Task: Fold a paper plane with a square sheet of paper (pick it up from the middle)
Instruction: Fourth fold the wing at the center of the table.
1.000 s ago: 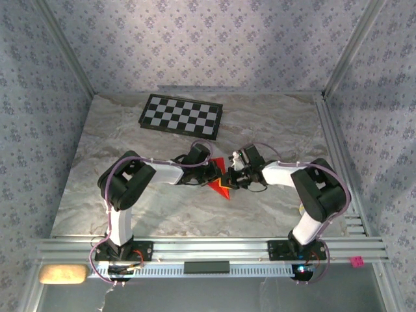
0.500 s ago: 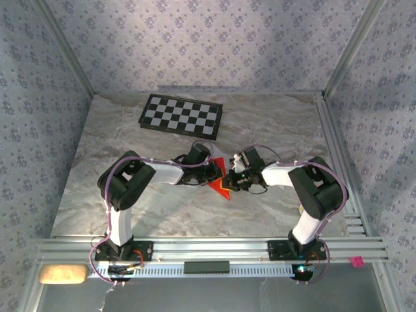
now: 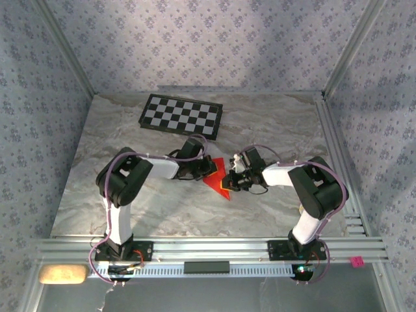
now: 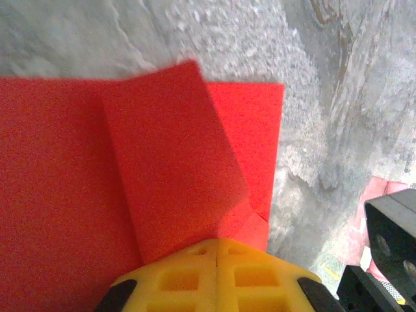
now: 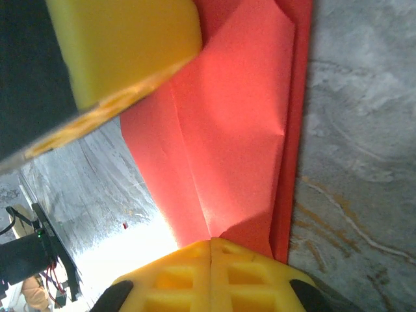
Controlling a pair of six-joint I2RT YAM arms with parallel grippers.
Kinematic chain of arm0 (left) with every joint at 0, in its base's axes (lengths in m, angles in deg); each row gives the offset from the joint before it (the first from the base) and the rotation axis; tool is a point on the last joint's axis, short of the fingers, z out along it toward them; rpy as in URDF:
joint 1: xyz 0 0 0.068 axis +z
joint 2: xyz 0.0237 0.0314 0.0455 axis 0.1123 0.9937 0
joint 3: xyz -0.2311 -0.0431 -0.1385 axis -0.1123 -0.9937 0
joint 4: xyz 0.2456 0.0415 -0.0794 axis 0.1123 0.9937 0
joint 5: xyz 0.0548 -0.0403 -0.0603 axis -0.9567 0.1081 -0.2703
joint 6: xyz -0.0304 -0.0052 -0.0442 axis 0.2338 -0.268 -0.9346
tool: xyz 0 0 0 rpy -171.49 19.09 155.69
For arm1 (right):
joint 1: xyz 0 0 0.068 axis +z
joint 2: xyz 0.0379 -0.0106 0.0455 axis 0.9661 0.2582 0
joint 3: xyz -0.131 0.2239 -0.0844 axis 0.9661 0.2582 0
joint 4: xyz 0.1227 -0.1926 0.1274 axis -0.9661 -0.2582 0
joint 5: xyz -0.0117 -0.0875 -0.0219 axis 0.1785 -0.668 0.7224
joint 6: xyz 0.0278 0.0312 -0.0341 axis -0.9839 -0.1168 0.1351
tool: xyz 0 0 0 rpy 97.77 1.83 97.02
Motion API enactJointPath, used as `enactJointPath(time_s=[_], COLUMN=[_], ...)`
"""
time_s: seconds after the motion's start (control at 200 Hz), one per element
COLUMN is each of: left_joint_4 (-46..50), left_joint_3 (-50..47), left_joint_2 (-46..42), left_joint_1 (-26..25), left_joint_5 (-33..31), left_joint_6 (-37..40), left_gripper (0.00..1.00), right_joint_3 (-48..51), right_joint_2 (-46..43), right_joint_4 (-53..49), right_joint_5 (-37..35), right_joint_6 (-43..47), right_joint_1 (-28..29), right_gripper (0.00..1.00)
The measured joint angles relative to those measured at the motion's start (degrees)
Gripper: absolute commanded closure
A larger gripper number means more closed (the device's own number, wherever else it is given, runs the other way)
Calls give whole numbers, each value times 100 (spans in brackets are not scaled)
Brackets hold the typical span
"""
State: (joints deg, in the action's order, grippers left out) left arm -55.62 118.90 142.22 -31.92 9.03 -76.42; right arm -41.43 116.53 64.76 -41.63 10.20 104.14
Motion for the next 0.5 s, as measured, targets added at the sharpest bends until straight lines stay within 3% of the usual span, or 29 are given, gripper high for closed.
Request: enactJointPath(time_s=[0.5], left_joint_4=[748], left_joint_3=[605], left_joint_2=[216], left_joint_1=[551], left_joint_5=[26], left_joint_6=[442], left_gripper=[93], right_joint_3=[33], right_joint_2=[4], right_joint_4=[37], right_joint_5=[101], right_joint_6=[273], right_joint_1=[-37], right_gripper=[100])
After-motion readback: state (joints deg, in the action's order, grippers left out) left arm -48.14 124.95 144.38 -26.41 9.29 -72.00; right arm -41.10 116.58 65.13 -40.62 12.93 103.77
